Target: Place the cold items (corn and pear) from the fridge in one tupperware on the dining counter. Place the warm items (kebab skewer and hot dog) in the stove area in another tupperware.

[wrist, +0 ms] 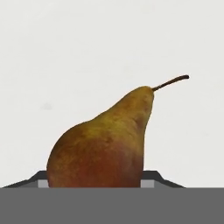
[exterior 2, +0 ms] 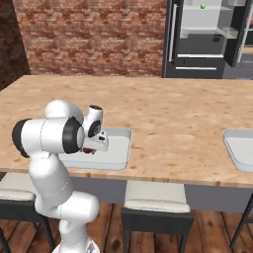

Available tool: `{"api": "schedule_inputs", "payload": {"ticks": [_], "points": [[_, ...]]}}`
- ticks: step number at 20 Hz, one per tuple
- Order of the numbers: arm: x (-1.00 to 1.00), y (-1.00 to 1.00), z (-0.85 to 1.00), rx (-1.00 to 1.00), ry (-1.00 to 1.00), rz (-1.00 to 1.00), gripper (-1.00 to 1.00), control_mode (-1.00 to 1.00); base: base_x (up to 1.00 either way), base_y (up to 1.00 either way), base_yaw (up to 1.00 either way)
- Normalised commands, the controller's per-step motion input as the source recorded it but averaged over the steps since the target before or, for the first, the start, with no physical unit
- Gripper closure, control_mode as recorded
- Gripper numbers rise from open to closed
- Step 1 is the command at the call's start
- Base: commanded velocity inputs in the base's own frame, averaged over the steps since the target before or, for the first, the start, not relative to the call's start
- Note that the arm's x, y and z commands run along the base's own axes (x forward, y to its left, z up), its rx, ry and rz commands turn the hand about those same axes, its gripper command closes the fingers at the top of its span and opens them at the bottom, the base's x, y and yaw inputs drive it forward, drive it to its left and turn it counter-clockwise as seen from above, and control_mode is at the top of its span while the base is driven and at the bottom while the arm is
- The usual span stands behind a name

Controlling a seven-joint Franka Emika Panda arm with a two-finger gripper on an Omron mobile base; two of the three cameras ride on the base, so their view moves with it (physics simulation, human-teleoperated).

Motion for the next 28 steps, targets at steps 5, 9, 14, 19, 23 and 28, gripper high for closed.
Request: {"api": "schedule_inputs", "payload": {"ticks": [5, 9, 14, 19, 23, 28], "points": [[0.00, 0.00, -0.14, 0.00, -0.08, 0.00, -1.00, -1.00, 0.00, 0.00, 0.00], [-0.16, 0.00, 0.12, 0.00, -0.14, 0.00, -1.00, -1.00, 0.00, 0.00, 0.00], [-0.24, 0.00, 0.37, 0.00, -0.19, 0.00, -1.00, -1.00, 0.00, 0.00, 0.00], [-0.26, 0.10, 0.63, 0.00, -0.06, -0.10, -1.00, -1.00, 0.00, 0.00, 0.00], [-0.31, 0.15, 0.77, 0.00, 0.00, -0.07, -1.00, -1.00, 0.00, 0.00, 0.00], [-0.42, 0.02, 0.81, 0.03, -0.01, -0.01, -1.00, -1.00, 0.00, 0.00, 0.00]]}}
